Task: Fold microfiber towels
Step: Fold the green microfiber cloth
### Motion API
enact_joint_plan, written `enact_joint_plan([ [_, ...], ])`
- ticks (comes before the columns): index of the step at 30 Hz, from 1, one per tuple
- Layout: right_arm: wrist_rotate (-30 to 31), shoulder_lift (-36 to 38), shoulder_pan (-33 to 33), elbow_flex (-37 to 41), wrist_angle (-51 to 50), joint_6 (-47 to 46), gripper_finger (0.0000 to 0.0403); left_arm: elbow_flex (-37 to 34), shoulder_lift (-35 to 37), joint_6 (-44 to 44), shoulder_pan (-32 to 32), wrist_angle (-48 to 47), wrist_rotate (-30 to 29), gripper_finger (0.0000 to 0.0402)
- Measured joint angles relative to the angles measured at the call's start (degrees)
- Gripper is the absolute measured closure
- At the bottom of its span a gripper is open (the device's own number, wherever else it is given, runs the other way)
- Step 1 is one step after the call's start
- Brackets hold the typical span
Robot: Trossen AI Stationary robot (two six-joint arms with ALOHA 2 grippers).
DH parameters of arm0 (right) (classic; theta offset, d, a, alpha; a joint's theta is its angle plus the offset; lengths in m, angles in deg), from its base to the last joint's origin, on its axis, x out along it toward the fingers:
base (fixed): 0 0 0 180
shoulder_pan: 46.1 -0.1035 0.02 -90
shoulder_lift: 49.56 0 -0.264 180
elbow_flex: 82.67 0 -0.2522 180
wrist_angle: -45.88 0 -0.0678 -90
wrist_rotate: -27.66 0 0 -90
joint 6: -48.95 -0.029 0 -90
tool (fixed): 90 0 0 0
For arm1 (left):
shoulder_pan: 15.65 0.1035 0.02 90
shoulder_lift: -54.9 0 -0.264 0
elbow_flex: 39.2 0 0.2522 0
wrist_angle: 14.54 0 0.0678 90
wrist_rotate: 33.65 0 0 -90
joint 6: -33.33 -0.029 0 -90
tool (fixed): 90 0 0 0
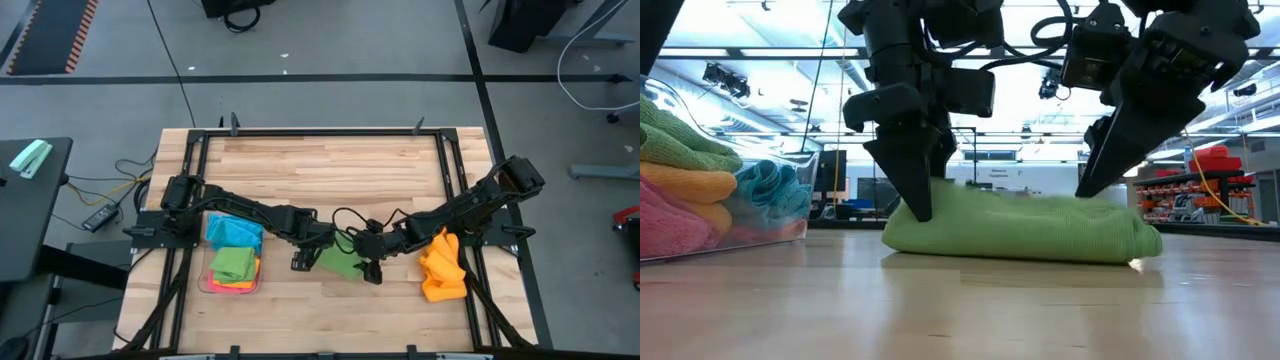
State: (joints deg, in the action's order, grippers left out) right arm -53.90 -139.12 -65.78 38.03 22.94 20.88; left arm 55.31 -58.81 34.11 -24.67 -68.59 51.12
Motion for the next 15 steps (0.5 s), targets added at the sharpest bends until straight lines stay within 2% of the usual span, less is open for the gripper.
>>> enact_joint_plan([
  [7,1.22,0.62,-0.16,0.0,0.21,1.69,0.0114,0.0,0.81,-0.61,0.6,-1.39,-0.1,0.0115],
  [15,8.37,0.67,-2.58,-0.07,0.92,5.94,0.0114,0.04,1.01,0.45,1.2,-1.97,-5.23,0.0115],
])
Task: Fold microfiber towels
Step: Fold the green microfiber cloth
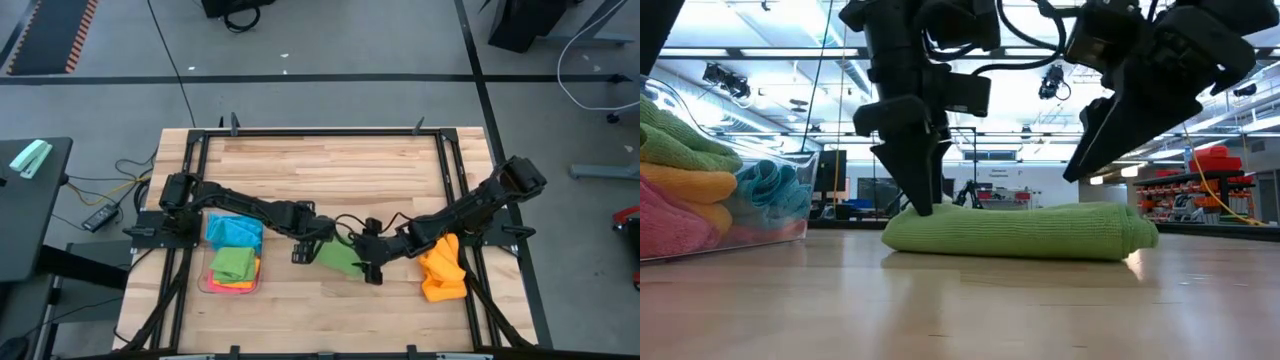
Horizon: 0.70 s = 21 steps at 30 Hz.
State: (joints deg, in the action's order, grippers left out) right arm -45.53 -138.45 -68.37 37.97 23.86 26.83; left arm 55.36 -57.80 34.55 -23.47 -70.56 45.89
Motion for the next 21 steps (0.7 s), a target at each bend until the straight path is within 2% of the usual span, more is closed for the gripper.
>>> enact_joint_plan([
  [9,3.66,-4.35,0.23,0.02,8.14,6.42,0.0114,-0.06,1.07,3.11,-0.33,0.2,-11.19,0.0116],
  [21,5.04,-8.52,1.07,0.64,9.71,7.77,0.0114,-0.09,3.54,-0.27,-4.56,-0.16,-9.92,0.0116],
])
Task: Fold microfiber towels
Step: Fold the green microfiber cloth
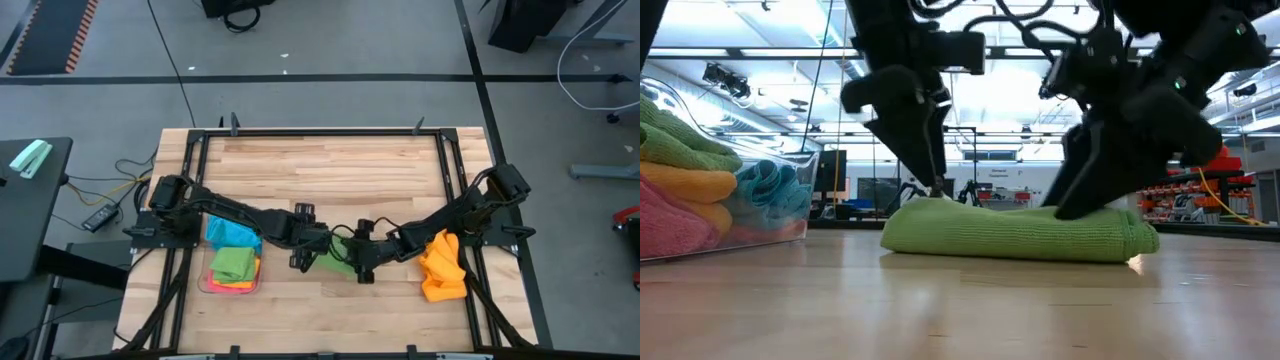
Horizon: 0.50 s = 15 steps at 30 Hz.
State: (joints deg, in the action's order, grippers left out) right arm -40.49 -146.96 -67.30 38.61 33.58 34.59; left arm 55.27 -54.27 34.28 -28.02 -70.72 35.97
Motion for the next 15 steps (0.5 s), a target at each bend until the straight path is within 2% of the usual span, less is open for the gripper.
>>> enact_joint_plan([
  [4,0.73,-0.02,1.47,2.31,0.34,-2.52,0.0114,0.01,0.49,-0.14,-0.55,-0.85,1.3,0.0116],
  [9,0.78,-0.04,3.41,4.95,1.33,-6.39,0.0114,-0.37,0.49,-1.57,-0.68,2.49,8.09,0.0116],
  [15,1.54,-0.02,3.44,5.09,2.96,-6.59,0.0114,-0.55,0.49,-2.06,-1.03,3.92,8.8,0.0116],
])
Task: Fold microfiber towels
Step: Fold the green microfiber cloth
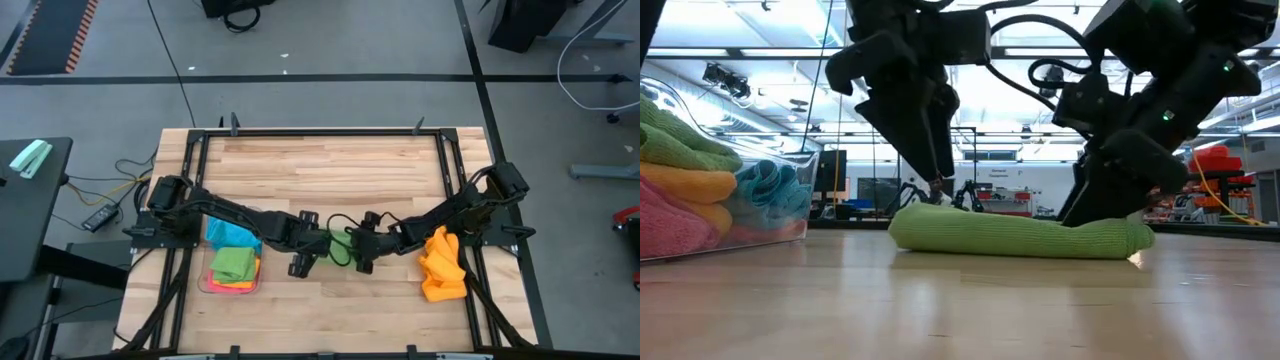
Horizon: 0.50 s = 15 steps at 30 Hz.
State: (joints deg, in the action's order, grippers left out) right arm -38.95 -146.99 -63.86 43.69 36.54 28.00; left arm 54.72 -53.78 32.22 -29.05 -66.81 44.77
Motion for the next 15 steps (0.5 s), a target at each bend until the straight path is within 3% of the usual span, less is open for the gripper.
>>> enact_joint_plan([
  [9,9.58,0.02,0.48,0.0,-0.71,-2.53,0.0114,0.0,-0.02,0.4,0.05,0.91,-0.15,0.0116],
  [15,9.91,3.55,0.51,0.0,-1.18,-0.31,0.0114,0.0,-0.01,-0.02,0.07,0.85,-1.32,0.0116],
])
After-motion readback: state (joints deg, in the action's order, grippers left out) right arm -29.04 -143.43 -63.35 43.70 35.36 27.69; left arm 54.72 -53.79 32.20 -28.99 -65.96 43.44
